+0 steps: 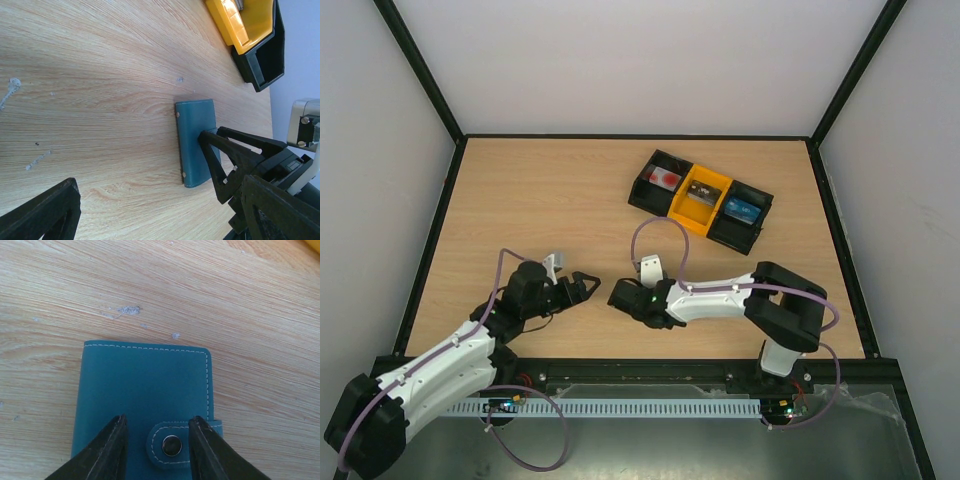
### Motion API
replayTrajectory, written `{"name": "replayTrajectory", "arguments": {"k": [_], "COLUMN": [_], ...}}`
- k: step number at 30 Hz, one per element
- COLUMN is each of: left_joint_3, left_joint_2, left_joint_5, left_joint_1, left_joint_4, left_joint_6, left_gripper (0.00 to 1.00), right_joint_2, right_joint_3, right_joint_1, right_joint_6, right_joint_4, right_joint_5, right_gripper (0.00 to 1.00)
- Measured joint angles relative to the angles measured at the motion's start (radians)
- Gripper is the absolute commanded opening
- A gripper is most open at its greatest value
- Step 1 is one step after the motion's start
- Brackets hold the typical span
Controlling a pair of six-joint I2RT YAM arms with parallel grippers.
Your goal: Take the credit cards out of the card holder
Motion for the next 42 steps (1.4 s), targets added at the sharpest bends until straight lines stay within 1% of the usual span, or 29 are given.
{"name": "replayTrajectory", "arguments": {"k": [2, 9, 12, 17, 19, 28, 32, 37, 42], "left_joint_3": [0.0, -0.001, -0.001, -0.001, -0.001, -0.001, -0.001, -0.001, -0.001], "left_joint_2": [0.003, 0.004, 0.003, -0.002, -0.002, -0.002, -0.002, -0.002, 0.0], "left_joint_5": [0.0, 0.0, 0.0, -0.001, -0.001, -0.004, -0.005, 0.0, 0.014], "left_joint_1": [0.0, 0.0, 0.0, 0.0, 0.0, 0.0, 0.0, 0.0, 0.0], "left_joint_4": [0.0, -0.001, -0.004, -0.011, -0.013, -0.019, -0.02, -0.019, -0.019], "left_joint_6": [0.0, 0.0, 0.001, 0.001, 0.002, 0.014, 0.016, 0.014, 0.014], "left_gripper": [0.88, 0.88, 0.88, 0.89, 0.89, 0.89, 0.89, 0.89, 0.88], "right_joint_2": [0.013, 0.038, 0.042, 0.045, 0.045, 0.031, -0.008, -0.077, -0.13], "right_joint_3": [0.0, 0.0, 0.002, 0.003, 0.003, -0.014, -0.037, -0.056, -0.066], "right_joint_1": [-0.002, -0.003, -0.003, -0.003, -0.003, -0.006, -0.006, 0.003, 0.029], "right_joint_6": [0.002, 0.014, 0.021, 0.043, 0.05, 0.055, 0.043, 0.024, 0.012], "right_joint_4": [0.003, 0.026, 0.025, 0.01, 0.004, -0.012, -0.003, 0.041, 0.12], "right_joint_5": [0.004, 0.025, 0.035, 0.056, 0.066, 0.078, 0.063, 0.023, -0.024], "right_gripper": [0.33, 0.23, 0.2, 0.09, 0.03, 0.02, 0.02, 0.02, 0.02]}}
